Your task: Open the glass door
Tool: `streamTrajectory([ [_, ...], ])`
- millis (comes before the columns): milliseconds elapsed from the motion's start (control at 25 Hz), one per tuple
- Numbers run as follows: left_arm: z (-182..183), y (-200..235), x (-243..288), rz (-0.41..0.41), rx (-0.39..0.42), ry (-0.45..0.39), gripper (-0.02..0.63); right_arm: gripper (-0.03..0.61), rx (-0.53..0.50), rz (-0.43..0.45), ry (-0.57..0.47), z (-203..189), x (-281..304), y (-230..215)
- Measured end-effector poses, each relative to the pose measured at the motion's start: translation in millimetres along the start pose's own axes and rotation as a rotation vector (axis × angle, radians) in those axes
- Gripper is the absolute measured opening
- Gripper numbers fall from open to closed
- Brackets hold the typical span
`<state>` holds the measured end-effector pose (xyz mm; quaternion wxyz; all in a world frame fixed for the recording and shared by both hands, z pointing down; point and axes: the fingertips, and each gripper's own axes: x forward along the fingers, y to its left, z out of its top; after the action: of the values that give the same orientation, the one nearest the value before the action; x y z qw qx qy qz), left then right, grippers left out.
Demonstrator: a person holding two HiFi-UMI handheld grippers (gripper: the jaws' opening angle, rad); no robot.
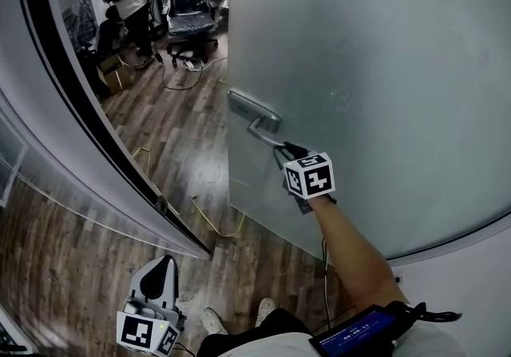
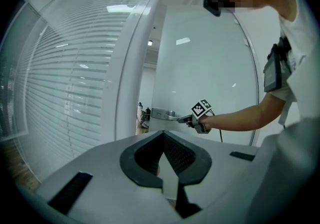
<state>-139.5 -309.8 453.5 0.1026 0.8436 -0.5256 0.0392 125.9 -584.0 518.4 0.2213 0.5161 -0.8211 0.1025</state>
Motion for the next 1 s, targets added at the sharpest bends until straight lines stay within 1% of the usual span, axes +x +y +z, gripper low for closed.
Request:
streamTrajectory([
  [160, -18.5, 9.6, -10.0, 0.008, -0.023, 0.003, -0.002, 0.12, 0.031, -0.025, -0.003, -9.6, 11.5, -3.5],
  [200, -15.9, 9.0, -8.0, 0.01, -0.023, -0.001, -0.002, 0.12, 0.035, -0.029, -0.001, -7.1, 12.8, -10.1],
  [280, 2.1, 0.0, 5.8, 0.02, -0.018, -0.005, -0.002, 0.12, 0.04, -0.031, 0.006, 7.8, 14.1, -35.6],
  [400, 20.3, -14.4, 24.2, 0.037, -0.013, 0.006, -0.002, 0.12, 0.047, -0.031, 0.013, 24.5, 19.5, -68.6],
  [720, 8.8, -22.4, 33.4, 0.057, -0.004, 0.009, -0.002, 0.117, 0.076, -0.067, 0.006, 20.2, 35.3, -104.1],
  [1000, 15.5, -19.1, 35.0, 0.068, -0.008, 0.005, -0.002, 0.117, 0.089, -0.09, 0.004, 29.8, 42.0, -117.3],
])
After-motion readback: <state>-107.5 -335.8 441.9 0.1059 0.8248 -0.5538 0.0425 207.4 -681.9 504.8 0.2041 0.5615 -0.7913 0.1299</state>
